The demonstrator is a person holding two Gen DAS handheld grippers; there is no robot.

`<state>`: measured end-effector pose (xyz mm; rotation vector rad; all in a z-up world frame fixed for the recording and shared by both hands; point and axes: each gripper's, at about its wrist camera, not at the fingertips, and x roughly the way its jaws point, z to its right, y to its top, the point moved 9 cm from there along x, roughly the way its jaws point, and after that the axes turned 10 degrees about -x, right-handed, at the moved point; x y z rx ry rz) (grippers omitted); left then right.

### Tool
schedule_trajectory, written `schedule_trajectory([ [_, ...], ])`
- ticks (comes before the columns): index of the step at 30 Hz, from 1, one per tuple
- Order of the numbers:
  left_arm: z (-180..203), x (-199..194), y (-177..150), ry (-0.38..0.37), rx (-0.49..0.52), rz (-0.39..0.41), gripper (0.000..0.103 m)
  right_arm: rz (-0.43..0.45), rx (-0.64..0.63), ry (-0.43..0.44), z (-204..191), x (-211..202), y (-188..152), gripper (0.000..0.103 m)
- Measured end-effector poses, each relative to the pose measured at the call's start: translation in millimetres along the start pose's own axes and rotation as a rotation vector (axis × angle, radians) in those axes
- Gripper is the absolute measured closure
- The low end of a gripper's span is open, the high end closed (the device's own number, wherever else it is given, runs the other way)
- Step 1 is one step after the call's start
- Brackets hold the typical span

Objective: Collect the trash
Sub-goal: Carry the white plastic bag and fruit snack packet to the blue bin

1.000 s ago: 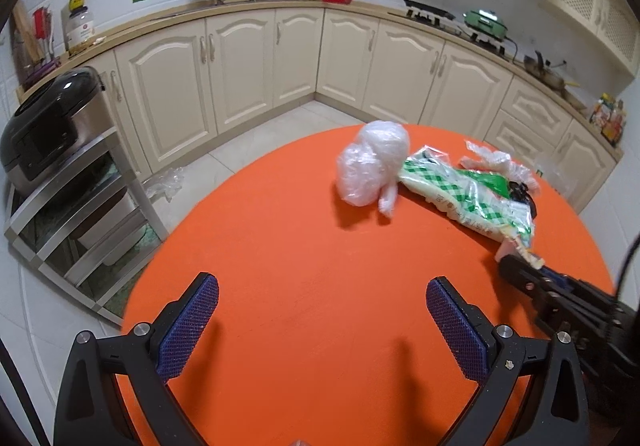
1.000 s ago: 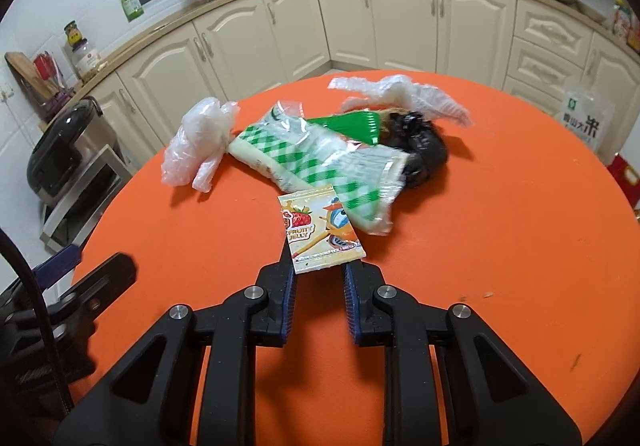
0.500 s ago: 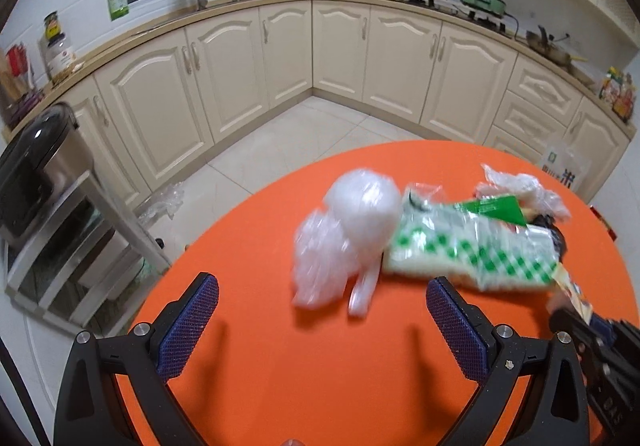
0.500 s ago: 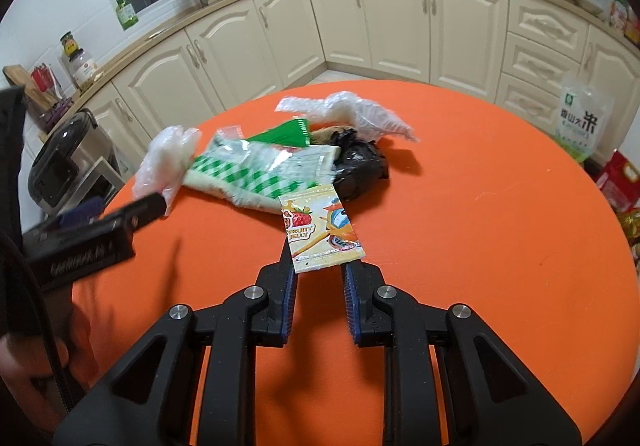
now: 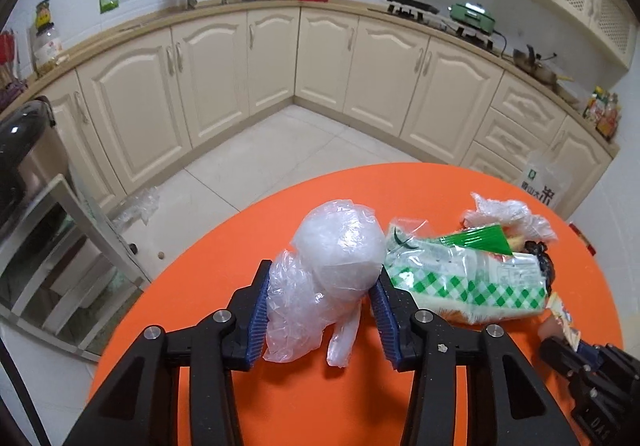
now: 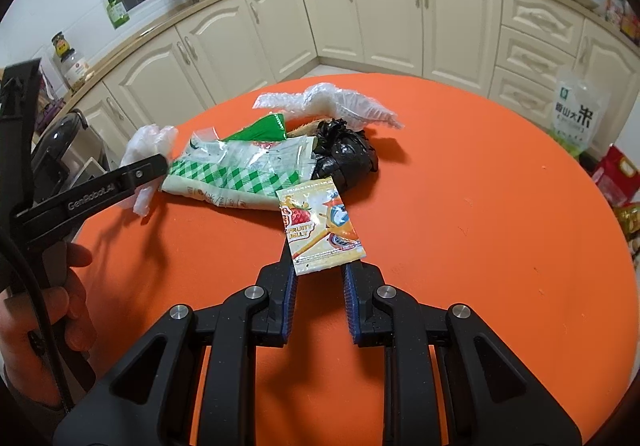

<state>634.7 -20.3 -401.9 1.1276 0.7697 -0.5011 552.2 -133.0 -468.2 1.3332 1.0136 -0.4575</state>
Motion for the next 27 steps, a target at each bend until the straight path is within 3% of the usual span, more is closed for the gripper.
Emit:
schedule_trajectory([
  [4, 0.1, -25.7, -9.2, 0.004, 0.008, 0.049, 0.061, 0.017, 0.010, -0.014, 2.5, -15.2, -3.3, 0.084],
  [12, 16.1, -95.8, -62.8, -0.041, 0.022, 0.112, 0.061, 0.082, 0.031, -0.027, 5.0, -62.0, -15.6, 0.083],
  [27, 65.7, -283.4, -190.0, -0.191, 0.105, 0.214, 0.061, 0.279, 0.050, -0.039, 11.2, -206.9, -50.2, 0.083],
])
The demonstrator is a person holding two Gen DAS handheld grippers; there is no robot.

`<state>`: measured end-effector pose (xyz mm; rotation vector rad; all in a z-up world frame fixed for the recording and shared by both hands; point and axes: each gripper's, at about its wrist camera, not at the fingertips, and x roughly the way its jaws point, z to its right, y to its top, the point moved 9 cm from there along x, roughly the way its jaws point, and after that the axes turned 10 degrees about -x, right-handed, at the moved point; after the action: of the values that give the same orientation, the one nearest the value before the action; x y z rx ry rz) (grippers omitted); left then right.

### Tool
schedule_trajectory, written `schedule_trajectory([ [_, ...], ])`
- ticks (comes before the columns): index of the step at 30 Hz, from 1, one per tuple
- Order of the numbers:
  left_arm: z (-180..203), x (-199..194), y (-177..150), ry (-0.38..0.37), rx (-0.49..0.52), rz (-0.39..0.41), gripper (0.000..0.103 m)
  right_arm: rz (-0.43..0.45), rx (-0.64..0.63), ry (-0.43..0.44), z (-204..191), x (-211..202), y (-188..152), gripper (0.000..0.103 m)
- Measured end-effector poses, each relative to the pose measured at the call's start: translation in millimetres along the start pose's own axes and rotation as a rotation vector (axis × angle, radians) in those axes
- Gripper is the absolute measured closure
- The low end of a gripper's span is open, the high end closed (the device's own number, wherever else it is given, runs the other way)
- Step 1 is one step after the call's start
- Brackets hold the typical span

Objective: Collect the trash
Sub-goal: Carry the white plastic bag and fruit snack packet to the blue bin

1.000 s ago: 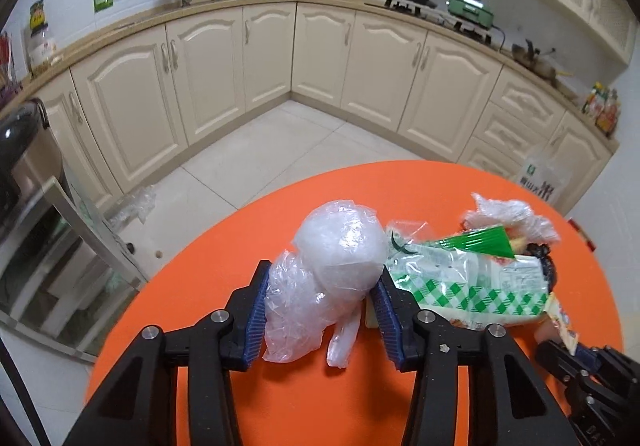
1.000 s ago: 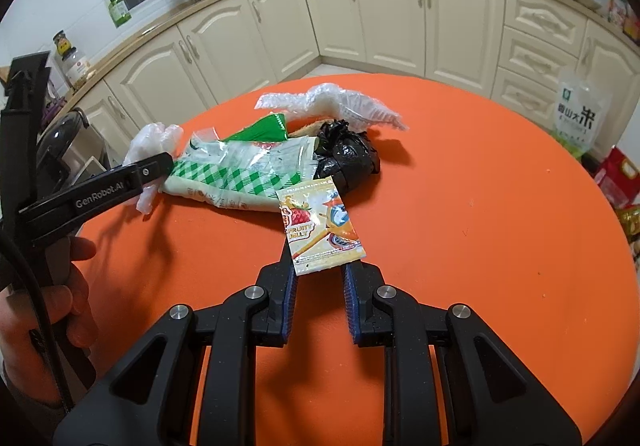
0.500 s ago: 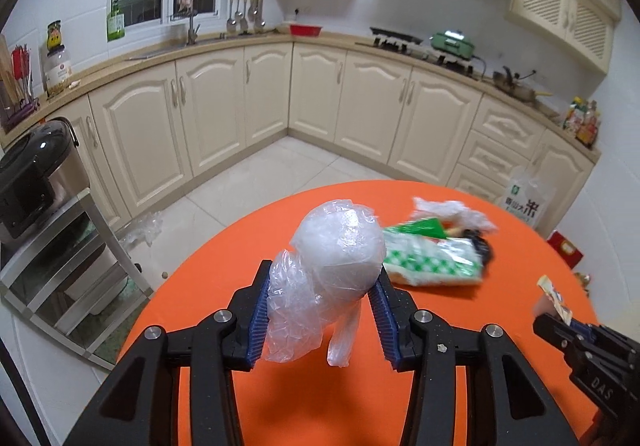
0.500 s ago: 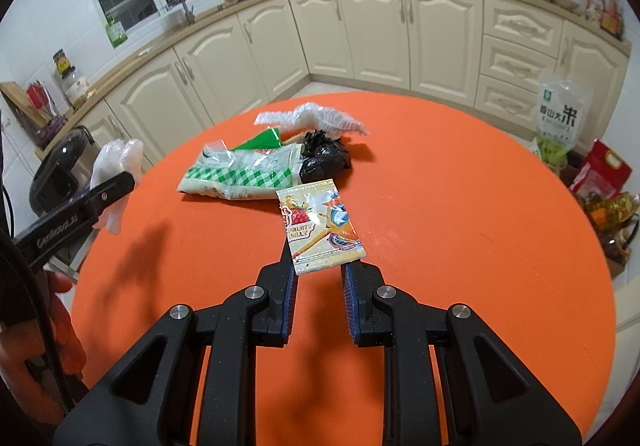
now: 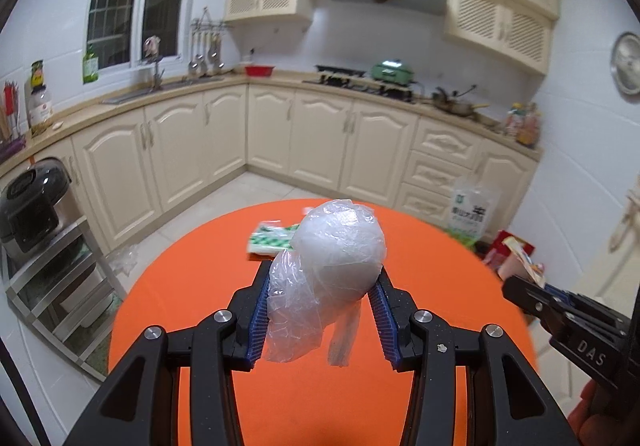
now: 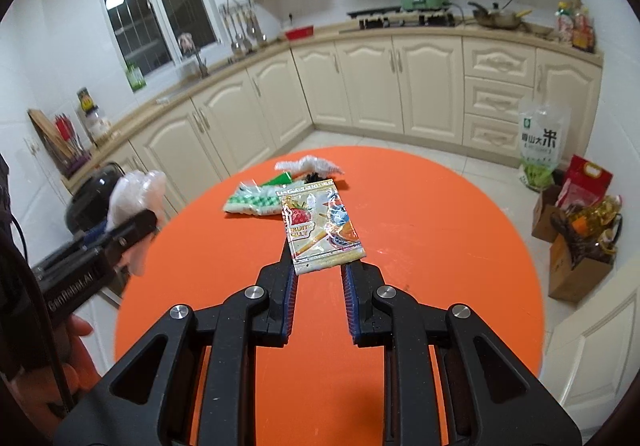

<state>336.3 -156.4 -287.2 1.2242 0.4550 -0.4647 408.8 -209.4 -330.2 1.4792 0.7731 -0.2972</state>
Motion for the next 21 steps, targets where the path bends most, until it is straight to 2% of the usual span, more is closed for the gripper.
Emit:
schedule_trajectory([
  [12, 78.8, -126.4, -69.9, -0.132, 0.120, 0.089, 0.061, 0.156, 0.041, -0.079, 37.0, -126.2, -11.2, 0.083],
  [16, 95.9, -155.6, -91.5, -0.183, 0.157, 0.099, 0.061, 0.193, 0.071, -0.114, 60.1, -157.1, -15.5, 0.083],
  [21, 111.9, -154.6, -96.7, -0.250, 0.183, 0.080, 0.061, 0.222, 0.128, -0.172, 98.2, -191.9, -27.7, 0.084],
])
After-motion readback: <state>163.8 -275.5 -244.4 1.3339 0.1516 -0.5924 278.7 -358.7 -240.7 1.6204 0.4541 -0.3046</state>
